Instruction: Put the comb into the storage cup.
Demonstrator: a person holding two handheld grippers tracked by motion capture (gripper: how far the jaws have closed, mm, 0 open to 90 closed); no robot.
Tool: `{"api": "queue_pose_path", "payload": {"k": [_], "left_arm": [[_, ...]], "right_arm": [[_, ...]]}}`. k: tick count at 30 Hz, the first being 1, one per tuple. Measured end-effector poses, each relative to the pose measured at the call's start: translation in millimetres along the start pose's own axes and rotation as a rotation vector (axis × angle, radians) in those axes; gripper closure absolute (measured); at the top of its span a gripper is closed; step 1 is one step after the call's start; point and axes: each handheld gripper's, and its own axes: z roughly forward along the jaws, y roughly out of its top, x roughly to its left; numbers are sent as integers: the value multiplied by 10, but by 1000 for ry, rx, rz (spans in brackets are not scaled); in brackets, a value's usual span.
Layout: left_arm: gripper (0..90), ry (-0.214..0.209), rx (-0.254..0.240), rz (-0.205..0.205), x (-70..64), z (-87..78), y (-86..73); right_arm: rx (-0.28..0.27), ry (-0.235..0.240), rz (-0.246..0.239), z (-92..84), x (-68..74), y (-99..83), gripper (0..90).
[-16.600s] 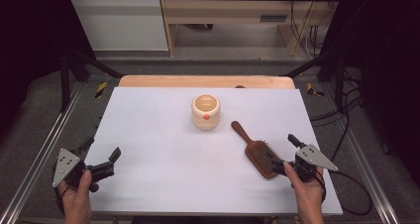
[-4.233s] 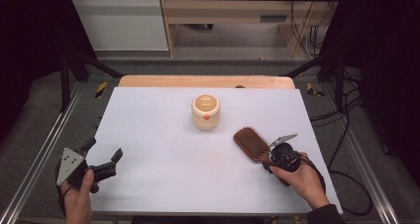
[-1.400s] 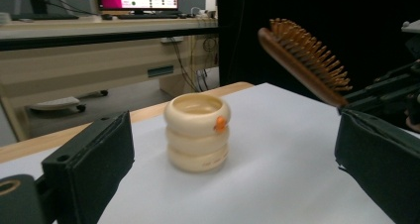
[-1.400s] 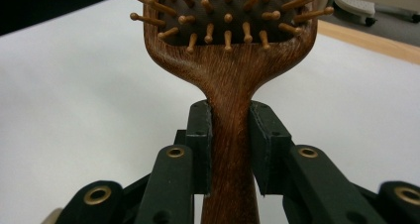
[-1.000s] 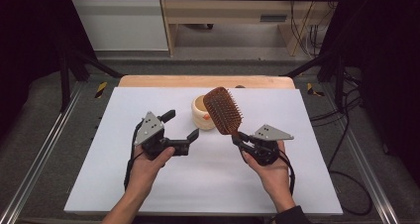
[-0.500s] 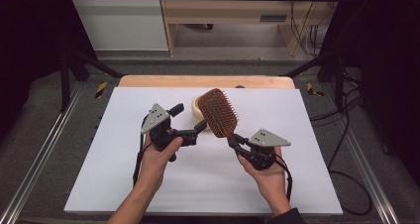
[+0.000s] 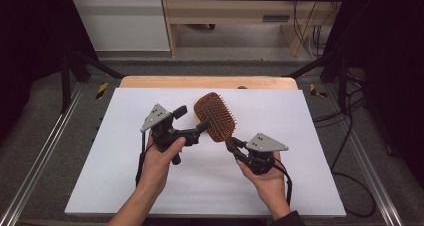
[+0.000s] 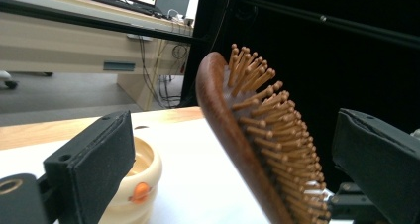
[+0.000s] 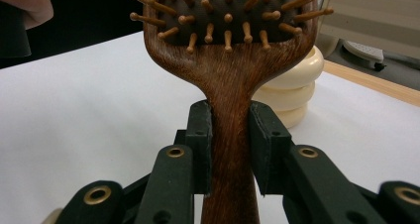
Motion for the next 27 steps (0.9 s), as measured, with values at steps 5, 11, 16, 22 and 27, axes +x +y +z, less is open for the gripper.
{"api": "queue_pose_path", "payload": {"k": [5,11,16,22,27], "left_arm": [[30,10,5,-26,24,52,-26],[31,-3,7,-52,22,91,-49],[31,-11,4,-91,1,133,-61],[33,-19,13,-128,6,180,-86],[40,-17,14,-163,15,209,-104]], "right_arm": [[6,4,-5,30,19,-12,728],[4,7,-8,32,27,-13,728],[1,9,-4,30,36,-11,728],[4,11,-10,44,48,-15,728],[11,14,-20,75,76,-21,727]]}}
